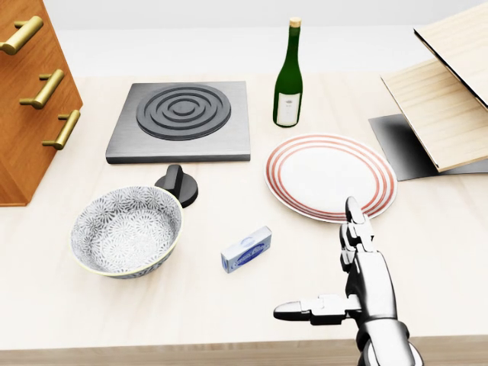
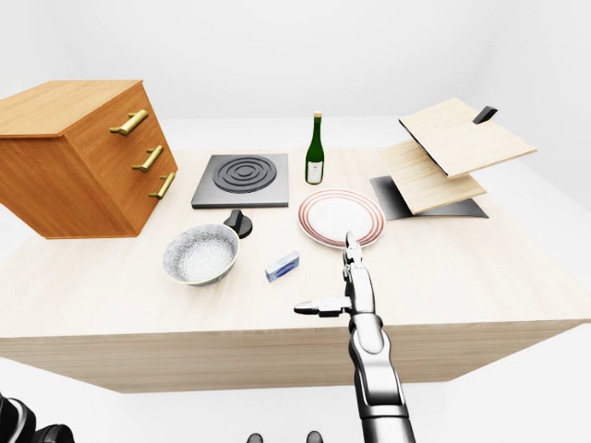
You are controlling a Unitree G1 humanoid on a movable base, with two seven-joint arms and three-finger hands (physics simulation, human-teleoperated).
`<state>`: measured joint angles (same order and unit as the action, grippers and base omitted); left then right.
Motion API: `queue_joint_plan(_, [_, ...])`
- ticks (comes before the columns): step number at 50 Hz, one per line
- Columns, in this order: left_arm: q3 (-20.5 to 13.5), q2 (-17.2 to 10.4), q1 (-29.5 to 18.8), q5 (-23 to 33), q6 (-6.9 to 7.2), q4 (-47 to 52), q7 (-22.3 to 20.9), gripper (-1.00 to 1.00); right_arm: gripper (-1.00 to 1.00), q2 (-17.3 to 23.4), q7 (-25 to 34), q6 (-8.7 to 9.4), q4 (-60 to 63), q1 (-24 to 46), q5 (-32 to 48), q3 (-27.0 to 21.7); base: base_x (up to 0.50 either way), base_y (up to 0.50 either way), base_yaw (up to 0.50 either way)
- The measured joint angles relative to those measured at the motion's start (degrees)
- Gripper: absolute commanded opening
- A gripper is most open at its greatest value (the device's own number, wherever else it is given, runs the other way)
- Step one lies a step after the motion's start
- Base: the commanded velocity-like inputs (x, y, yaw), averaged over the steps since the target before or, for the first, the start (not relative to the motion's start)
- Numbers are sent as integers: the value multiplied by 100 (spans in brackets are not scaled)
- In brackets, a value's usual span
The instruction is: Pick up the akita bowl and put it on the plate.
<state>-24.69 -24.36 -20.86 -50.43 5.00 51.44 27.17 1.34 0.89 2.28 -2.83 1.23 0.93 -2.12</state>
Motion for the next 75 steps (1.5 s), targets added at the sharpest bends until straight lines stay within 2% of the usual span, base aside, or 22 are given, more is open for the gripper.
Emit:
queue_joint_plan(31, [-3, 5, -5, 0, 0, 60, -19, 100, 100, -16, 43, 87, 129, -44, -65, -18, 0, 0, 0])
queue_joint_plan(39, [-20, 16, -18, 24, 0, 49, -45, 100, 100, -18, 123, 167, 228, -121, -243, -42, 50, 0, 0])
queue_joint_plan(60, [19, 20, -57, -25, 0, 26, -54, 100, 100, -7, 141, 197, 277, -48, -277, -50, 50, 0, 0])
queue_joint_plan(75, [44, 1, -63, -200, 0, 39, 100, 100, 100, 5, 95, 225, 242, -51, -286, -86, 50, 0, 0])
